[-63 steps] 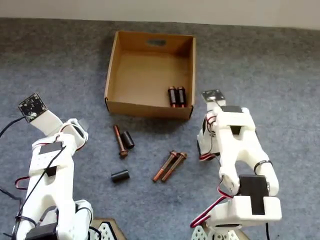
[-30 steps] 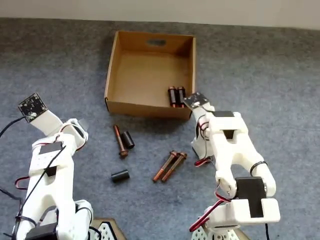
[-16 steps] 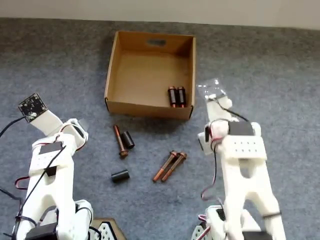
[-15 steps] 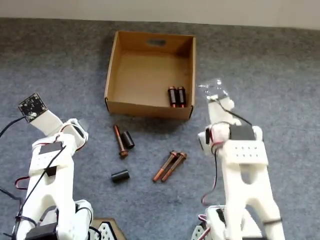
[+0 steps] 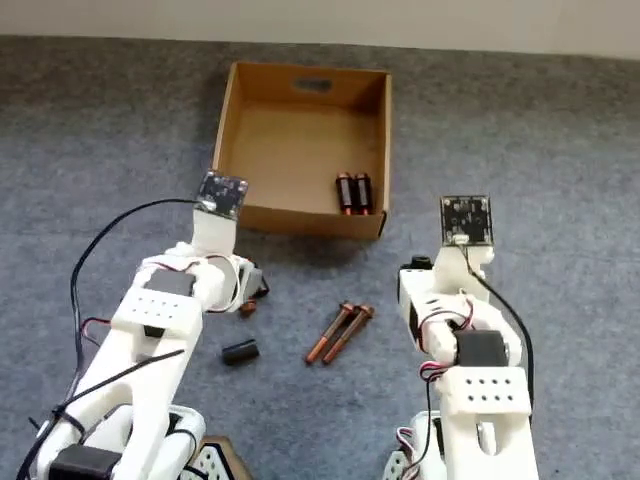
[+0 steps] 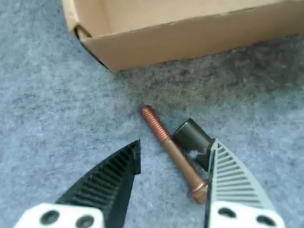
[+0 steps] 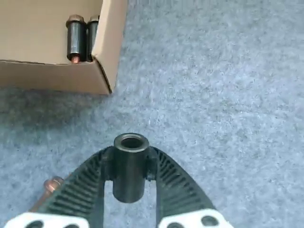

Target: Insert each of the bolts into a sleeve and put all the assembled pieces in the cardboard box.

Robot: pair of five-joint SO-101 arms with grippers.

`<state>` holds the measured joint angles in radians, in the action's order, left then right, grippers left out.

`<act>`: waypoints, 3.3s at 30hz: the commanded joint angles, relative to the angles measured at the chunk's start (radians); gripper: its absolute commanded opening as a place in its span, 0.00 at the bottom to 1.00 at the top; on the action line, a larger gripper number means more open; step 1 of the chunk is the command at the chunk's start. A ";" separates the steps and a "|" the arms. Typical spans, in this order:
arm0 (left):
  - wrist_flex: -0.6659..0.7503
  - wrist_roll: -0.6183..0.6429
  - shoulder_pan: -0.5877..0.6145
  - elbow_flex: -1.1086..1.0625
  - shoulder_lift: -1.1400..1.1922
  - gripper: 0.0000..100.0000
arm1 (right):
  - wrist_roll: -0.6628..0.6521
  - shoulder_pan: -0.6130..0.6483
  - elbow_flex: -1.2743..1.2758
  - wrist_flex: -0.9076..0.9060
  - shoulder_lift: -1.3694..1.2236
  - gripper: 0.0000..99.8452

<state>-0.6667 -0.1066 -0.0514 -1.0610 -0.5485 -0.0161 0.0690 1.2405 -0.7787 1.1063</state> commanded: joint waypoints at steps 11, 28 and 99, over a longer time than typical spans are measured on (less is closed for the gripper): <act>-0.091 0.077 -0.018 0.065 0.012 0.23 | 0.029 -0.013 0.031 0.019 0.091 0.01; -0.344 0.321 -0.001 0.433 0.461 0.23 | 0.029 -0.012 0.031 0.019 0.091 0.01; -0.589 -0.044 -0.001 0.679 0.725 0.01 | 0.028 -0.013 0.058 0.022 0.093 0.01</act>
<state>-1.2068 0.0023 -0.0621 -0.4181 0.1788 0.0038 0.0690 1.3019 -0.7787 1.1799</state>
